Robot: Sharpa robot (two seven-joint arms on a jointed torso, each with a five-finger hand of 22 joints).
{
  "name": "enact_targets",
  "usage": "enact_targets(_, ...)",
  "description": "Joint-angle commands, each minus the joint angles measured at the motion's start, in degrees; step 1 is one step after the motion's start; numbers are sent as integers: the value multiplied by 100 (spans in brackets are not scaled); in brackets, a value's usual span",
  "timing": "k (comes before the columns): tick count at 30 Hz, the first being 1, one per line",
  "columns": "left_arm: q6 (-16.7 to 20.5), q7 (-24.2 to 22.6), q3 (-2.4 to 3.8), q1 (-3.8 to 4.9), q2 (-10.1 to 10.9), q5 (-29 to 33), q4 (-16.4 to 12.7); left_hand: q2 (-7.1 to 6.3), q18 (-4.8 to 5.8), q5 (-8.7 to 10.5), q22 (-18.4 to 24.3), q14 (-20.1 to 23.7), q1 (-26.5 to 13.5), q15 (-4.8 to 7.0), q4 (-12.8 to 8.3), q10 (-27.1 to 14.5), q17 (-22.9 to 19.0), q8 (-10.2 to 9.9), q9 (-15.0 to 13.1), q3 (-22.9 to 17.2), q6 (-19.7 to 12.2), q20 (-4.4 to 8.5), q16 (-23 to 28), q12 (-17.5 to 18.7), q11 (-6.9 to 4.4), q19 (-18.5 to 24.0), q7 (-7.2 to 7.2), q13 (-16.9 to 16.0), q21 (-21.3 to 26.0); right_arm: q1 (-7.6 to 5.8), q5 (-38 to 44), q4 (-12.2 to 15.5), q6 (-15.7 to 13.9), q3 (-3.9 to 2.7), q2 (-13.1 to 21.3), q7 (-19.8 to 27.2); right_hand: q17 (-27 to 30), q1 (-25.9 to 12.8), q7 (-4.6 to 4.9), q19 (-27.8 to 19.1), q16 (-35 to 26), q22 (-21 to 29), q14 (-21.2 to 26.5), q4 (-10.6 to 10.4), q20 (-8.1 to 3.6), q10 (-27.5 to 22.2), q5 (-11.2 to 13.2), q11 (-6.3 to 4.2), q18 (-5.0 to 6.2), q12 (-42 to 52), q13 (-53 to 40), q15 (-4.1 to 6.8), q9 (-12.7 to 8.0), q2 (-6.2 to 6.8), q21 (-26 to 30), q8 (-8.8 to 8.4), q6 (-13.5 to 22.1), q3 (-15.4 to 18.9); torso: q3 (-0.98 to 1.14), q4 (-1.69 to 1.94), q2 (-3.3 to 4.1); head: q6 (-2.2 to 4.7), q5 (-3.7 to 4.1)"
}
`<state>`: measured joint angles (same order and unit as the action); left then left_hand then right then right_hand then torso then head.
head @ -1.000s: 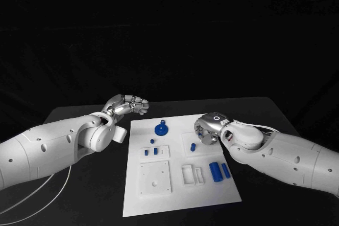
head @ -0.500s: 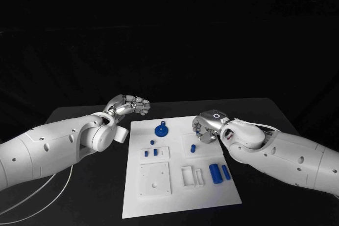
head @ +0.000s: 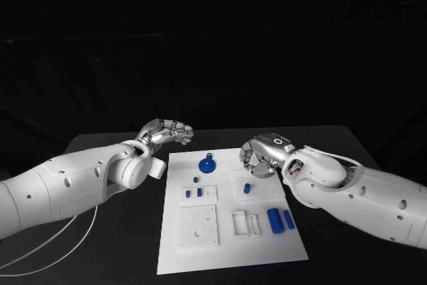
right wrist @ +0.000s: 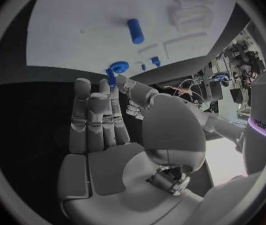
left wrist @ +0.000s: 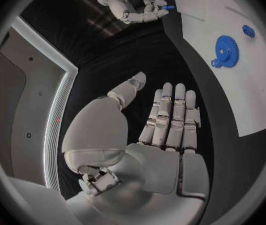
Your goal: Assemble the parts on the task board
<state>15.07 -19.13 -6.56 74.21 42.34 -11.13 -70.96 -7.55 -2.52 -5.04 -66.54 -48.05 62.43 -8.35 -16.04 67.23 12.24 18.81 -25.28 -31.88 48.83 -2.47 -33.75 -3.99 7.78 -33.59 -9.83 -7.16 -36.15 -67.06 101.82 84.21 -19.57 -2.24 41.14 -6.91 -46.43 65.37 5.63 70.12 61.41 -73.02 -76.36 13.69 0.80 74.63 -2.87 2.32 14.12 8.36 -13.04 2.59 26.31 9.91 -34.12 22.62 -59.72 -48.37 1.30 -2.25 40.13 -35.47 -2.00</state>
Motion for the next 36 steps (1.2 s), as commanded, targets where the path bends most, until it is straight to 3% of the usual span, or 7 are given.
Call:
enact_targets(1, 13, -113, 6, 8, -49, 74, 47, 44, -83, -5, -10, 5, -2, -18, -8, -28, 11, 26, 6, 26, -44, -26, 20, -3, -1, 11, 10, 10, 40, 6, -782, 138, -522, 1, -60, 428, 6, 48, 15, 54, 26, -5, 114, -27, -57, 27, 8, 11, 88, 11, -18, 143, 9, 9, -30, 15, -39, -17, 4, 2, -15, 4, -170)
enact_targets(6, 26, -126, 6, 8, -93, 74, 119, 47, -83, -7, -11, 4, -1, -18, -9, -28, 13, 27, 6, 25, -44, -26, 22, -3, -1, 11, 10, 11, 41, 61, -977, 290, -518, 1, -163, 531, 11, 55, 20, 54, 25, -4, 118, -44, -61, 17, 8, 14, 88, 2, -26, 140, 14, -4, -26, 8, -24, -27, 18, 10, -32, -38, -397)
enact_targets(11, 47, -142, 6, 8, -137, 74, 197, 46, -84, -7, -12, 2, 1, -18, -10, -28, 16, 27, 6, 26, -44, -26, 25, -4, -1, 12, 10, 12, 42, 201, -984, 374, -420, 20, -343, 584, 14, 55, 24, 53, 24, -3, 121, -50, -63, 11, 8, 16, 88, -4, -32, 138, 18, -14, -23, 4, -14, -26, 6, 6, -50, -80, -686)
enact_targets(16, 41, -145, 6, 9, -204, 76, 261, 47, -85, -8, -14, 0, 6, -18, -13, -27, 20, 28, 6, 25, -44, -27, 29, -5, -1, 12, 10, 14, 43, 333, -902, 406, -367, 74, -464, 619, 16, 55, 26, 52, 24, -3, 123, -52, -64, 7, 8, 17, 88, -8, -36, 136, 21, -22, -21, 2, -8, -24, 2, 8, -64, -168, -924)
enact_targets(22, 34, -145, 6, 10, -270, 76, 320, 48, -85, -7, -16, -2, 9, -18, -14, -28, 24, 29, 6, 25, -44, -27, 33, -6, -1, 12, 10, 16, 45, 500, -810, 355, -327, 215, -570, 637, 19, 57, 28, 50, 24, -4, 125, -51, -65, 3, 8, 19, 88, -12, -41, 135, 25, -32, -19, -1, -2, -21, -4, 16, -56, -266, -1182)
enact_targets(29, 31, -146, 7, 12, -306, 76, 324, 49, -86, -7, -18, -3, 13, -19, -15, -29, 28, 30, 7, 25, -45, -28, 38, -6, -1, 13, 10, 18, 47, 798, -450, 255, -262, 301, -684, 617, 21, 59, 30, 49, 24, -4, 125, -47, -66, 1, 8, 19, 88, -15, -47, 134, 29, -40, -18, -2, 3, -18, -3, 17, -51, -339, -1279)
enact_targets(36, 28, -146, 7, 12, -316, 76, 316, 49, -86, -6, -19, -3, 15, -19, -15, -30, 31, 30, 7, 25, -46, -28, 42, -6, 0, 13, 10, 20, 49, 879, -339, 268, -221, 312, -697, 585, 22, 62, 30, 50, 26, -6, 124, -41, -67, 1, 8, 19, 88, -17, -51, 134, 33, -42, -19, -2, 5, -15, 1, 2, -55, -388, -1312)
